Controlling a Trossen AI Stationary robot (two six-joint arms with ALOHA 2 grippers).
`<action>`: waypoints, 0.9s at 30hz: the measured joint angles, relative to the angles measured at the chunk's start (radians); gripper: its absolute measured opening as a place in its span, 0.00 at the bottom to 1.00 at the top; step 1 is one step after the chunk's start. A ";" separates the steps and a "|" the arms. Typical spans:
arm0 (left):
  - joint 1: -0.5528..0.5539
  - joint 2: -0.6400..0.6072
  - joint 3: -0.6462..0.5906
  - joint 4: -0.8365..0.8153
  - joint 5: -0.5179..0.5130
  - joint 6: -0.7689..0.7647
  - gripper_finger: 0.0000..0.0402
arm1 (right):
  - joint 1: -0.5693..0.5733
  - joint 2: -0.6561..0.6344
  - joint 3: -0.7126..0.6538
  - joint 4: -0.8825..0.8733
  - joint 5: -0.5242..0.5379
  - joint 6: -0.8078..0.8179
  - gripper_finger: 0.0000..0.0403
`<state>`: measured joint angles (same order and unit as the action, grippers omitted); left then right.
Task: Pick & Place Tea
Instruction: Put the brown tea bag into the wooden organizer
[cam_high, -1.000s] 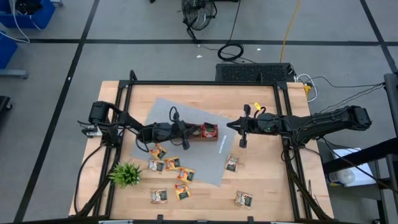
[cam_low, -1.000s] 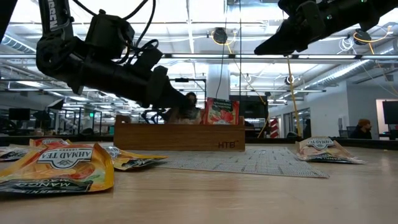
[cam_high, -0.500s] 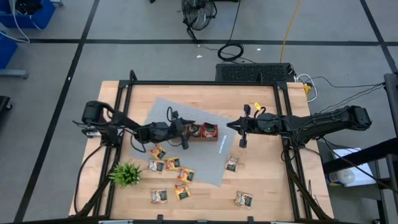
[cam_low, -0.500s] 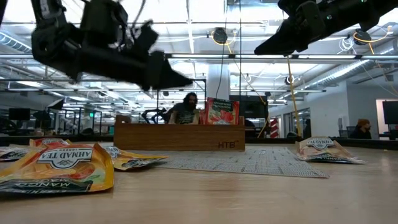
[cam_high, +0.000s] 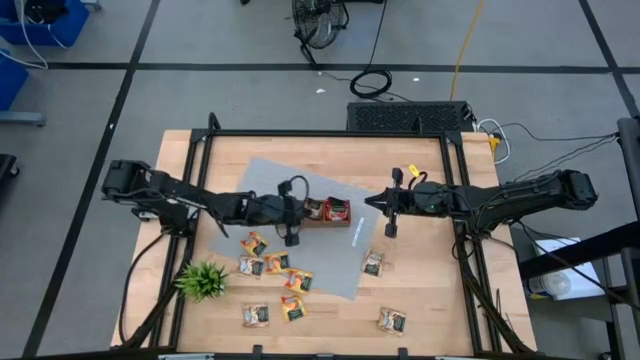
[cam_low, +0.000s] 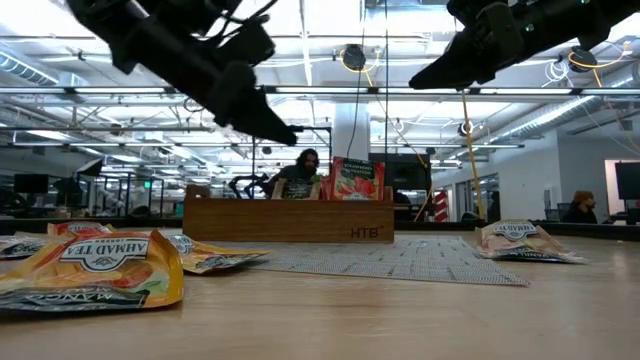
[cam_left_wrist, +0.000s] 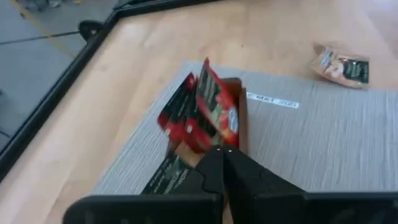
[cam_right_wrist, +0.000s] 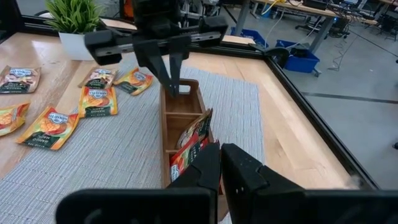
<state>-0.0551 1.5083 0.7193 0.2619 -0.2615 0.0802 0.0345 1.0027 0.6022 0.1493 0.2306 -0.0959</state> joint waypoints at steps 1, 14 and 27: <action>0.004 0.008 0.008 -0.016 0.000 0.002 0.03 | 0.000 0.000 0.000 0.003 0.000 0.000 0.02; 0.045 0.214 0.095 -0.054 0.079 0.016 0.00 | 0.000 0.000 0.000 0.004 0.000 0.001 0.02; 0.069 0.249 0.137 -0.121 0.002 0.012 0.00 | 0.000 0.000 0.000 -0.002 0.000 0.002 0.02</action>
<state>0.0135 1.7569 0.8562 0.1413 -0.2592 0.0926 0.0345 1.0027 0.6025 0.1474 0.2305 -0.0944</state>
